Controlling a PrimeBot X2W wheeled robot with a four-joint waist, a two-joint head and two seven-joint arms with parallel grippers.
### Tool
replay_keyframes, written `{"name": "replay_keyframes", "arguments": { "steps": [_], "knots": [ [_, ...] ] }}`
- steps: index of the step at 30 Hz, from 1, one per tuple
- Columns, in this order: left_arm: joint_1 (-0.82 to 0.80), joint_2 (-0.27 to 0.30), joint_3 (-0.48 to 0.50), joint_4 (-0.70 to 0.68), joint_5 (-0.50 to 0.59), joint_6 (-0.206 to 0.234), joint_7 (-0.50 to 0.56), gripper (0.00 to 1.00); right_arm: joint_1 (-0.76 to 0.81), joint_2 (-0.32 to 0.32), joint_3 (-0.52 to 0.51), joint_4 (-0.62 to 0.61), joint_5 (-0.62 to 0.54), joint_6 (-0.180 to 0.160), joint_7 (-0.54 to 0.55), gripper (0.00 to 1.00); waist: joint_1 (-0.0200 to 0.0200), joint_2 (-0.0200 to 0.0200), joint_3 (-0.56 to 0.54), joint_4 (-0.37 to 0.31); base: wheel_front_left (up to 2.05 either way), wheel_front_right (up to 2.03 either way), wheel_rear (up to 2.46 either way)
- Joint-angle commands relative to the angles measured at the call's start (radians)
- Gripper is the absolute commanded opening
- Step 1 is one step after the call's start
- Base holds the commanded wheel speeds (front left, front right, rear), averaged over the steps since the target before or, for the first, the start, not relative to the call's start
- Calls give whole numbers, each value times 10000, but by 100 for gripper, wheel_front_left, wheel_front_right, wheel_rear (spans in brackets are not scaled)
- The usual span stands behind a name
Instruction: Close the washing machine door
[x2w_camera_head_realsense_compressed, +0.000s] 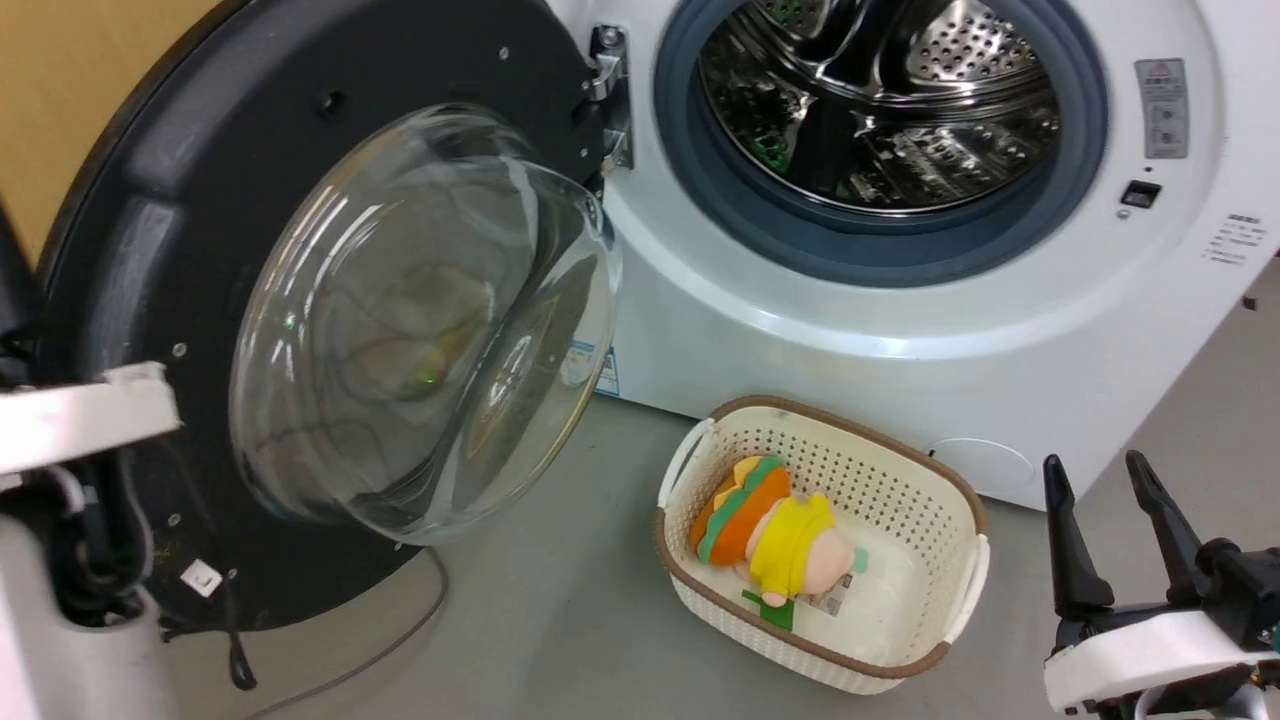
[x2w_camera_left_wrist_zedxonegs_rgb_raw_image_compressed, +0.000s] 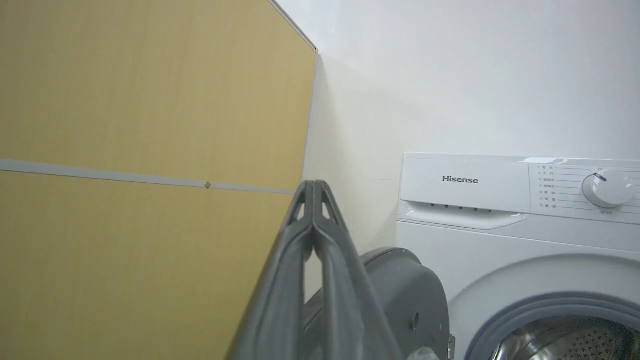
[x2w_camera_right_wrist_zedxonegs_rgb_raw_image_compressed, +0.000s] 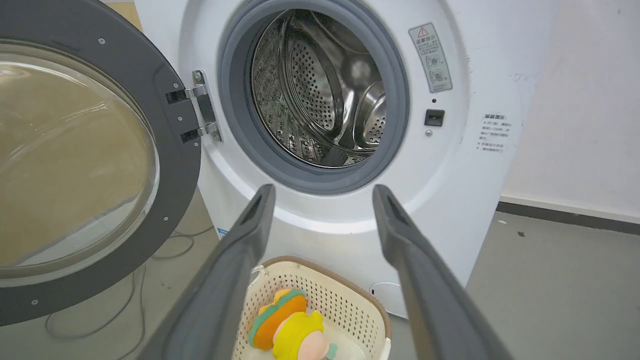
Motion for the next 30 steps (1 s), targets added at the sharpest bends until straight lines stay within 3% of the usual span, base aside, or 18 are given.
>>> {"name": "replay_keyframes", "arguments": {
  "steps": [1,11,20,30],
  "knots": [
    [-340,140,330,132,-468,-110,-105,0,-169,27,-67,27,147,4,-118,100,-1,0,51,142,0,0,0],
    [-787,445,1939,1348,-3061,-194,612,0,-223,31,-238,156,243,5,-326,100,-1,0,238,544,0,0,0],
    [-602,482,2894,2503,-4758,-294,1346,0,-299,34,-332,255,248,6,-493,100,-1,0,392,797,0,0,0],
    [107,250,3075,3734,-7610,-424,3447,0,-357,38,-468,287,253,6,-701,100,-1,0,567,1110,0,0,0]
  ]
}}
